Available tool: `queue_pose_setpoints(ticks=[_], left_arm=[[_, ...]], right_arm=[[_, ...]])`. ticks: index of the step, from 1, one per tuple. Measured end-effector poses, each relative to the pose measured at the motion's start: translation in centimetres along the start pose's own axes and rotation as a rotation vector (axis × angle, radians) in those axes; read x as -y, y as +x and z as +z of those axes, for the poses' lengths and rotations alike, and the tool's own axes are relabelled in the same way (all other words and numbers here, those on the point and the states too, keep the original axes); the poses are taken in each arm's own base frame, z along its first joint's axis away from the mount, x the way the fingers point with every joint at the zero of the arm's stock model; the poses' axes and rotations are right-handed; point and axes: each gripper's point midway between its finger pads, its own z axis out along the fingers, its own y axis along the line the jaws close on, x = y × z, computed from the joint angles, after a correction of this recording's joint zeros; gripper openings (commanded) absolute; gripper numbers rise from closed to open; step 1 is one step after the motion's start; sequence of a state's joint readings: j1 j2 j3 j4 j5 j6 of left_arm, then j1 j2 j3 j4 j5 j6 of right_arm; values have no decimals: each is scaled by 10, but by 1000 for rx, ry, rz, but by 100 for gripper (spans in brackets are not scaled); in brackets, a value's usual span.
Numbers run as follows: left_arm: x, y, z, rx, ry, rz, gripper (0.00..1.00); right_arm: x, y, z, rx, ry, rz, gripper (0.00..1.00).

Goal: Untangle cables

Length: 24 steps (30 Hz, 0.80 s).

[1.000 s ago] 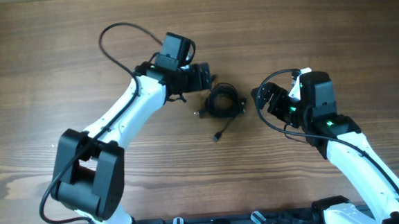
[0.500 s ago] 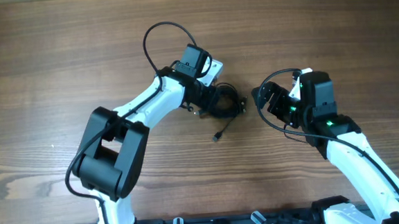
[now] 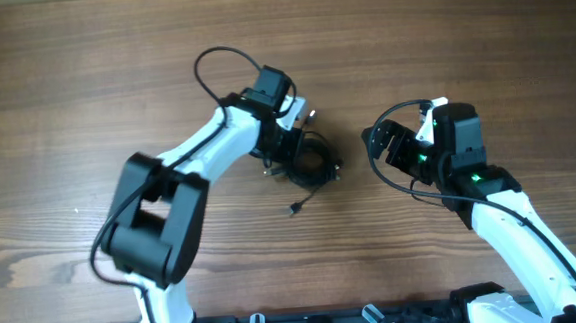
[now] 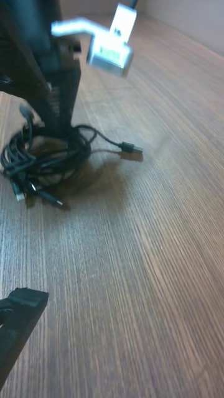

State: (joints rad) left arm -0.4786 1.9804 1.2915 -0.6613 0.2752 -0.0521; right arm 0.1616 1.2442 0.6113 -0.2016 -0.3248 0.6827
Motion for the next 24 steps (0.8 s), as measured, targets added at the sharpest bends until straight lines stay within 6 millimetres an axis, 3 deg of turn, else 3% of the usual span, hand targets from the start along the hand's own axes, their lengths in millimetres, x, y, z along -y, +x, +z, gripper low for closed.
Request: queue_pose_setpoints(ticks=[2, 7, 10, 17, 21, 24], left_arm=[[6, -5, -30, 46, 33, -25, 4], [27, -34, -142, 322, 147, -135, 4], [27, -37, -180, 411, 178, -167, 4], [49, -36, -203, 388, 419, -298, 4], [59, -32, -213, 346, 545, -341, 4], [60, -31, -218, 299, 610, -479, 4]], right_arm=[[-8, 2, 0, -16, -43, -29, 100], [-45, 4, -5, -50, -234, -107, 100], [-71, 8, -14, -69, -381, -211, 100], [-103, 5, -29, -46, -552, -321, 100], [-118, 2, -34, -41, -603, -275, 100], [-134, -2, -42, -29, -662, -252, 100]])
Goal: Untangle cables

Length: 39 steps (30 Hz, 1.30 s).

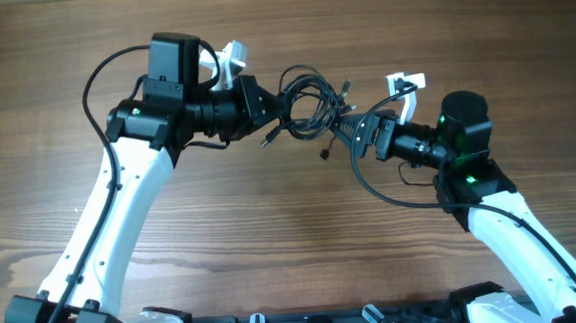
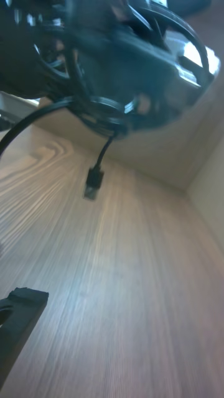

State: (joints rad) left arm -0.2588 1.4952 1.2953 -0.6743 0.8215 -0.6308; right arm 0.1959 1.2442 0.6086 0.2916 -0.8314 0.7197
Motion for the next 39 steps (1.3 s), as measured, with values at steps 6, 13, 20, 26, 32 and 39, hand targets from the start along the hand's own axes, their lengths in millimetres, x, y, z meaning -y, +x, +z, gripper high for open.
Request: queue_pose_setpoints(ticks=[6, 13, 20, 26, 32, 39], left_arm=[[4, 1, -3, -20, 29, -251, 4], [15, 10, -4, -84, 85, -297, 4], [24, 23, 3, -133, 101, -279, 4], [45, 26, -1, -174, 208, -143, 4], [56, 36, -6, -219, 286, 10, 4], [51, 18, -11, -134, 283, 127, 4]], right_arm=[[-24, -15, 9, 83, -53, -42, 100], [-3, -55, 6, 343, 108, 78, 100], [-8, -78, 2, 462, 84, 63, 100], [22, -68, 16, 415, 159, 33, 100], [102, -55, -10, 396, 459, 152, 99], [157, -36, -49, 354, 666, 277, 100]])
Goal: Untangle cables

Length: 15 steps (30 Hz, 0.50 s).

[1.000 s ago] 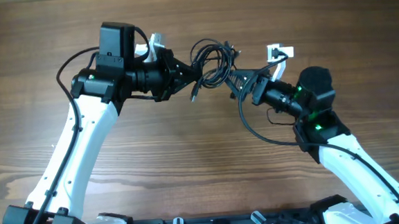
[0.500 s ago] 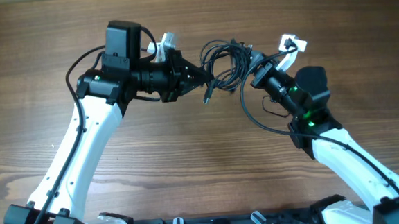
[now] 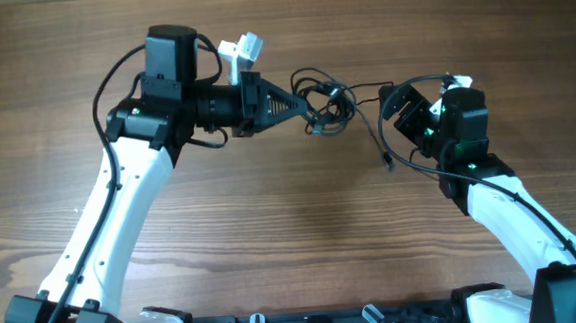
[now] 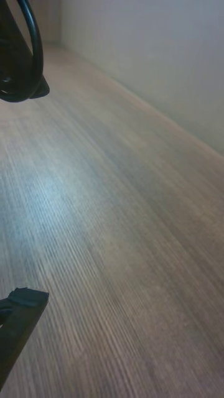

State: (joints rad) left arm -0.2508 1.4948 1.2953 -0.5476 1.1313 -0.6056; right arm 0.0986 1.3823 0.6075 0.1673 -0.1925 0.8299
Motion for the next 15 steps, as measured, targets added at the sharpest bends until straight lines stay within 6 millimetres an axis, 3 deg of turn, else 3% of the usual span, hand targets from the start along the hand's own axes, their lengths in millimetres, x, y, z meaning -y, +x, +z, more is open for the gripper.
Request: queue_pose_setpoints(ticks=[4, 6, 7, 9, 11, 13, 15], left_arm=[[-14, -16, -6, 81, -77, 9, 4], [-20, -23, -7, 118, -112, 19, 4], [-21, -29, -8, 145, -126, 40, 4], [-17, -39, -9, 182, -129, 86, 4], [-6, -50, -9, 221, -109, 163, 4], [6, -57, -5, 249, -82, 204, 4], [6, -59, -3, 268, -85, 146, 4]], right_arm=[[-2, 7, -1, -51, -31, -71, 100], [-12, 16, -2, -100, -98, -128, 100], [-28, 24, -6, -148, -191, -185, 100], [-55, 40, -16, -226, -366, -282, 100], [-70, 55, -25, -286, -472, -345, 100], [-80, 68, -35, -341, -559, -390, 100], [-83, 71, -38, -351, -592, -416, 100]])
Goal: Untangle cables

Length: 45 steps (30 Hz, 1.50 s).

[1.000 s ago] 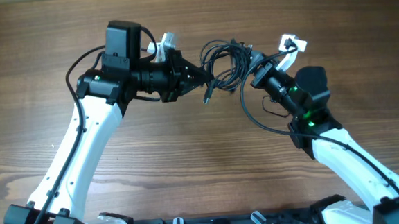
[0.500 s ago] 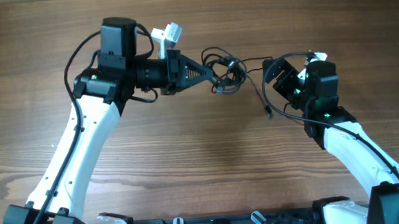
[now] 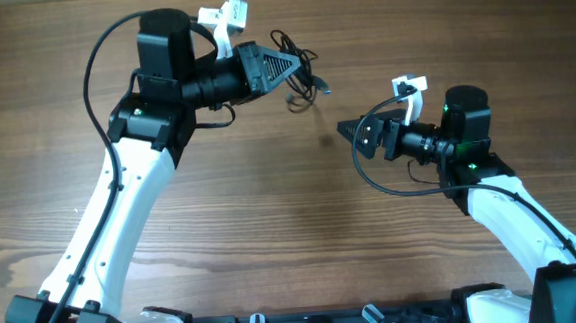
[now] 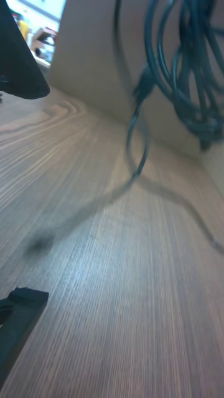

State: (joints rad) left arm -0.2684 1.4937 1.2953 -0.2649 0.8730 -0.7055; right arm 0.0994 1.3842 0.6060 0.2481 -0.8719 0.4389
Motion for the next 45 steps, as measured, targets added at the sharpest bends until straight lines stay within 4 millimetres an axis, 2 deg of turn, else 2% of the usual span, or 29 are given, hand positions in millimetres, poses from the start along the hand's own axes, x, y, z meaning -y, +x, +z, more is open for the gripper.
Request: queue_pose_setpoints(ticks=[3, 10, 12, 14, 15, 17, 18, 23, 24, 27, 31, 33, 35, 36, 37, 39, 42, 45], left_arm=[[-8, -8, 1, 51, -45, -182, 4], [-30, -27, -4, 220, -113, -704, 4], [-36, -26, -5, 238, -126, -813, 4], [-43, -21, -6, 244, -152, -904, 4], [-47, -17, -6, 241, -169, -939, 4], [-51, -11, -6, 237, -190, -992, 4], [-50, -10, -5, 237, -189, -1005, 4], [-43, -6, 2, 225, -175, -1044, 4], [-43, -6, 2, 225, -175, -1048, 4], [-45, -8, 1, 238, -177, -1039, 4], [-52, -16, -6, 264, -196, -932, 4], [-59, -23, -14, 283, -212, -869, 4], [-65, -25, -19, 291, -234, -821, 4], [-67, -26, -21, 293, -244, -788, 4], [-69, -26, -22, 292, -254, -757, 4], [-72, -24, -23, 288, -275, -735, 4], [-78, -21, -25, 289, -309, -720, 4], [-81, -19, -26, 293, -321, -737, 4]], right_arm=[[-8, 2, 2, -10, -34, -57, 100], [-58, 12, 27, -20, -165, -302, 100], [-67, 7, 31, 11, -176, -352, 100], [-76, -6, 32, 77, -184, -395, 99], [-80, -18, 32, 129, -175, -398, 90], [-82, -37, 31, 218, -141, -363, 64], [-80, -41, 31, 238, -121, -320, 57], [-76, -34, 43, 232, -77, -180, 12], [-73, -28, 47, 211, -67, -160, 5], [-54, -11, 54, 145, -6, -83, 4], [-32, 14, 56, 41, 62, -17, 6], [-28, 14, 53, 28, 56, -19, 15], [-22, 8, 46, 40, 54, -12, 57], [-16, 0, 40, 62, 65, -2, 74], [-13, -6, 35, 79, 68, 14, 83], [-12, -18, 29, 119, 57, 31, 89], [-33, -29, 27, 149, -34, 5, 95], [-56, -22, 34, 117, -113, -22, 97]])
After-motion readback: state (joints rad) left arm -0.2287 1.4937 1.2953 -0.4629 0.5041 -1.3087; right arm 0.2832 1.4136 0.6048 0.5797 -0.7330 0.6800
